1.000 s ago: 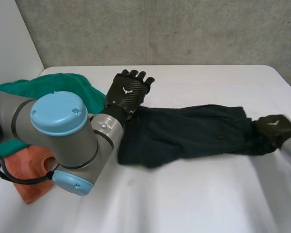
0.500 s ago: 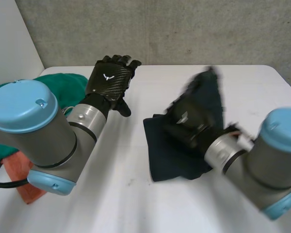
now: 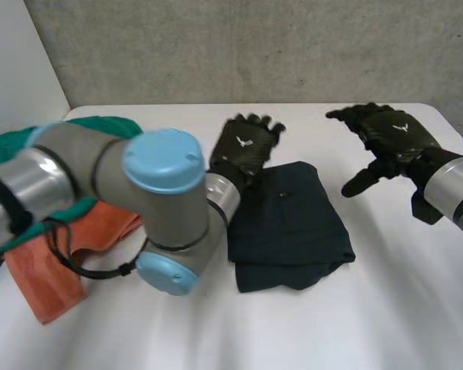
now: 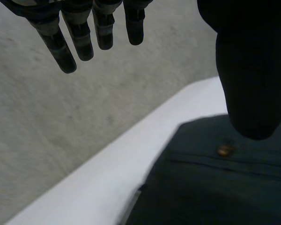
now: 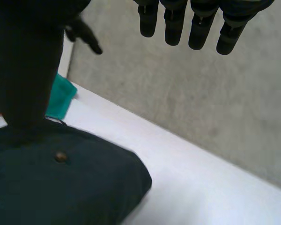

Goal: Fold the laundry.

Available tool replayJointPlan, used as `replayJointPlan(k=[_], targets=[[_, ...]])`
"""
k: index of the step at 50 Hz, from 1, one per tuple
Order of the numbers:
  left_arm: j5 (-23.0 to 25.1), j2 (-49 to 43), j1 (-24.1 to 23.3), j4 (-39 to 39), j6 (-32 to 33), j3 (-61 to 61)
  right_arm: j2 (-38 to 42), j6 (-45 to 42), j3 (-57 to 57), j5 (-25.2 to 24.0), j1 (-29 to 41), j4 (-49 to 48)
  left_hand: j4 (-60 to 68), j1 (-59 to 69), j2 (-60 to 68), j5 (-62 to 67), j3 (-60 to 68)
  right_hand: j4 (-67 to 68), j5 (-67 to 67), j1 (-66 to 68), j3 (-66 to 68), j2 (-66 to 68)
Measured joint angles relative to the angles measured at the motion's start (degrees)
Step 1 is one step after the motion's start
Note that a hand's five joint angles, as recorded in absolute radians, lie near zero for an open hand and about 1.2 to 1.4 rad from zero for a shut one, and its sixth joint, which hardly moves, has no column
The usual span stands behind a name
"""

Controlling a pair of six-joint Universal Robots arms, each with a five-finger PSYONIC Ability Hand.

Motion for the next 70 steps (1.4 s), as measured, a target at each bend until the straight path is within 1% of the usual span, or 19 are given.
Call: replayJointPlan(k=[4, 8, 16, 22, 28, 30, 32, 34, 35, 36, 40, 41, 43, 47, 52, 60, 66, 67, 70], targets=[[-1.0, -5.6, -1.2, -3.6, 0.0, 5.0, 7.7, -2.5, -6.3, 0.1, -0.8, 6.6, 0.0, 0.0, 0.0, 0.0, 0.0, 0.0, 0.0, 0.0, 0.0, 0.0], [-2.9, -10.5, -1.1, -9.2, 0.1, 9.2, 17.2, -9.3, -13.3, 0.0, 0.2, 13.7, 0.0, 0.0, 0.0, 0.0, 0.0, 0.0, 0.0, 0.0, 0.0, 0.0], [-3.9, -13.4, 0.1, -17.9, 0.5, 10.4, 27.6, -19.6, -18.7, 1.2, 3.8, 17.7, 0.0, 0.0, 0.0, 0.0, 0.0, 0.0, 0.0, 0.0, 0.0, 0.0], [-3.6, -12.1, 0.2, -20.4, 0.4, 8.7, 28.3, -21.7, -19.3, 3.9, 4.3, 17.2, -0.1, -0.5, -0.1, 0.0, -0.8, 0.0, 0.0, 0.0, 0.0, 0.0], [-2.2, -3.7, 0.3, -18.2, 0.1, 5.2, 20.4, -19.7, -16.2, 10.0, 3.5, 11.7, -0.1, -0.7, -0.1, 0.0, -0.9, 0.0, 0.0, 0.0, 0.0, 0.0], [-0.9, -0.6, 0.5, -16.5, 0.1, 3.9, 18.1, -18.3, -14.5, 11.9, 3.0, 9.8, -0.1, -0.7, -0.1, -0.1, -0.9, 0.0, 0.0, 0.0, 0.0, 0.0], [1.9, 3.1, 0.9, -14.1, 0.0, 1.8, 15.0, -15.3, -11.3, 14.4, 2.0, 7.5, -0.1, -0.7, -0.1, -0.1, -0.9, 0.0, 0.0, 0.0, 0.0, 0.0], [6.3, 6.3, 1.7, -12.2, 0.0, -0.4, 12.9, -12.0, -8.1, 15.7, 1.1, 6.4, -0.1, -0.7, -0.1, -0.1, -0.9, 0.0, 0.0, 0.0, 0.0, 0.0], [7.9, 7.2, 1.9, -11.8, 0.0, -1.1, 12.5, -11.1, -7.1, 15.7, 0.9, 6.3, -0.1, -0.7, -0.1, -0.1, -0.9, 0.0, 0.0, 0.0, 0.0, 0.0], [10.9, 8.5, 2.3, -11.3, -0.1, -2.1, 12.0, -9.6, -5.4, 15.5, 0.5, 6.2, -0.1, -0.7, -0.1, -0.1, -0.9, 0.0, 0.0, 0.0, 0.0, 0.0], [22.6, 12.4, 3.8, -10.6, -1.0, -5.7, 11.4, -6.2, 0.8, 11.1, -0.4, 6.7, -0.1, -0.7, -0.1, -0.1, -0.9, 0.0, 0.0, 0.0, 0.0, 0.0], [24.1, 12.9, 4.0, -10.6, -1.2, -6.2, 11.3, -5.9, 1.6, 10.3, -0.6, 6.8, -0.1, -0.7, -0.1, -0.1, -0.9, 0.0, 0.0, 0.0, 0.0, 0.0], [29.9, 14.7, 4.7, -10.6, -2.5, -7.9, 11.5, -5.0, 4.5, 6.3, -1.0, 6.8, -0.1, -0.7, -0.1, -0.1, -0.9, 0.0, 0.0, 0.0, 0.0, 0.0], [35.4, 16.8, 5.4, -10.7, -4.8, -9.6, 12.4, -4.5, 7.4, 0.9, -1.3, 6.3, -0.1, -0.7, -0.1, -0.1, -0.9, 0.0, 0.0, 0.0, 0.0, 0.0], [36.8, 18.1, 5.5, -10.6, -6.5, -10.2, 14.5, -4.6, 7.9, -1.1, -1.2, 3.9, -0.1, -0.7, -0.1, -0.1, -0.9, 0.0, 0.0, 0.0, 0.0, 0.0], [36.0, 18.4, 5.3, -10.4, -6.7, -10.1, 17.1, -4.8, 7.2, -0.7, -0.9, -1.1, -0.1, -0.7, -0.1, -0.1, -0.9, 0.0, 0.0, 0.0, 0.0, 0.0], [35.9, 18.4, 5.2, -10.4, -6.7, -10.0, 18.8, -4.7, 6.4, -0.5, 0.4, -2.0, -0.1, -0.7, -0.1, -0.1, -0.9, 1.5, 1.3, 0.3, 1.4, 1.2], [35.9, 18.4, 5.1, -10.4, -6.7, -10.0, 18.9, -4.7, 6.3, -0.5, 0.6, -2.0, -0.1, -0.7, -0.1, -0.1, -0.9, 2.6, 2.5, 1.0, 2.5, 2.6], [35.9, 18.4, 5.1, -10.4, -6.7, -10.0, 19.3, -4.2, 5.6, -0.6, 1.4, -2.0, -0.1, -0.7, -0.1, -0.1, -0.9, 14.5, 13.9, 13.5, 14.5, 14.6]])
